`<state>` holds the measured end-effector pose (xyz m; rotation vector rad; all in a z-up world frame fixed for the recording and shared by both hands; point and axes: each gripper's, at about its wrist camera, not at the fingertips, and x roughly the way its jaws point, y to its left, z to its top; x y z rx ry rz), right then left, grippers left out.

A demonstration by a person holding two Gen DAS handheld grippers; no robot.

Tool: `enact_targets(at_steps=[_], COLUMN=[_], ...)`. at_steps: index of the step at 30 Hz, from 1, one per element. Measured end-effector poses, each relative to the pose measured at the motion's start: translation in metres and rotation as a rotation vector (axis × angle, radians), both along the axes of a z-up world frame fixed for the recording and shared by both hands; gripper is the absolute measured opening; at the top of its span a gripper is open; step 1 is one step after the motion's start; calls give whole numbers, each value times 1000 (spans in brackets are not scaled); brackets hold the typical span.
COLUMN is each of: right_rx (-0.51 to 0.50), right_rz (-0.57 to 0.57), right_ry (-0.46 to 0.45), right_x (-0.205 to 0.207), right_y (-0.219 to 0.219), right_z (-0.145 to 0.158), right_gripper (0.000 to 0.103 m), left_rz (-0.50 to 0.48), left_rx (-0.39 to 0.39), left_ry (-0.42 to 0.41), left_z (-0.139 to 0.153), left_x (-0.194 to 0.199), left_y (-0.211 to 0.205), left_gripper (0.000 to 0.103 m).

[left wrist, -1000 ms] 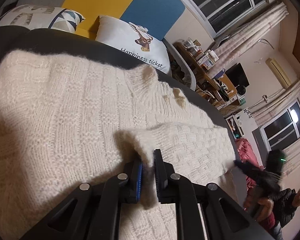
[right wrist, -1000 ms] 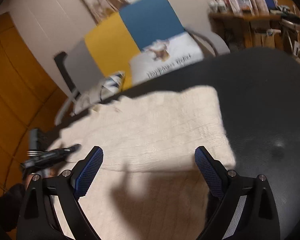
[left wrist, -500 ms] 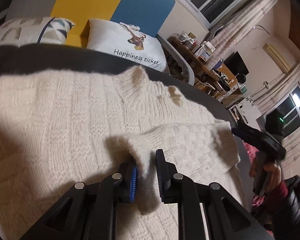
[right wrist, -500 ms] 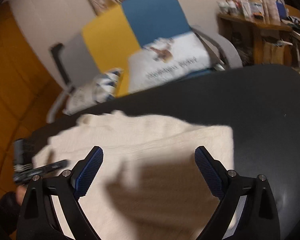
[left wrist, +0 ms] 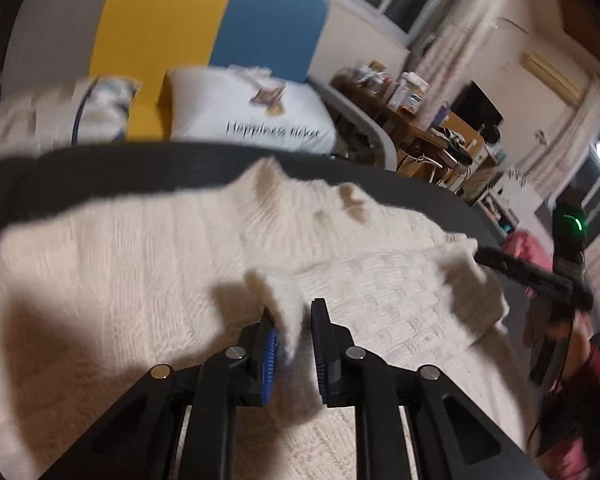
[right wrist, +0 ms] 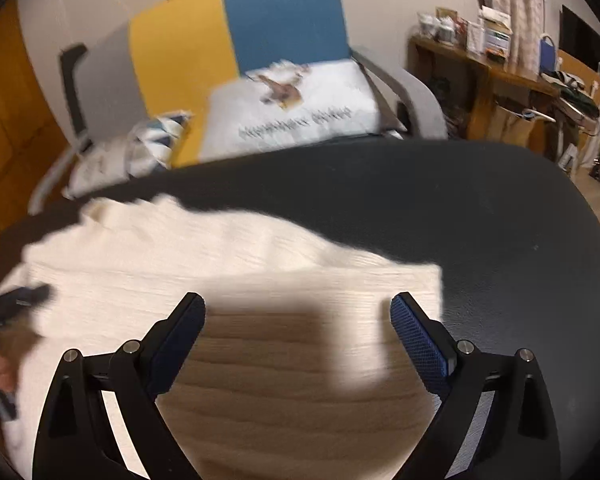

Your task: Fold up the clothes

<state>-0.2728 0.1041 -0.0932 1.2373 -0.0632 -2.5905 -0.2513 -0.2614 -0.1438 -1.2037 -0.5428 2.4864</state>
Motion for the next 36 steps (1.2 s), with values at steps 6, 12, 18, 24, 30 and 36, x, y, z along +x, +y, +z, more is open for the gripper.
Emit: enact_targets(at_steps=[6,12,18,24,30,36], right_rx=[75,153,41,-95,-79,-286], right_rz=[9,-80,-61,-8,-54,-62], right_ry=[-46,-31,6,2,-46,-36], right_x=[-3,-13,13,62,64,91], right_y=[-20,-16,-2,2,-6,19], right_z=[-15,-36,-13,-5,-25,-18], right_gripper=[96,99,99,99,99,100], left_rz=[37,16,65,82,107,70], left_rx=[8,-246,-109,35,-117,-49], left_ry=[38,147,-25,-55,-28,119], left_z=[7,33,6,-3,17,49], left_x=[-4,-2,-9,7,13,52], left_y=[-1,32,4,-13,4,8], left_gripper=[7,11,23,25,16,24])
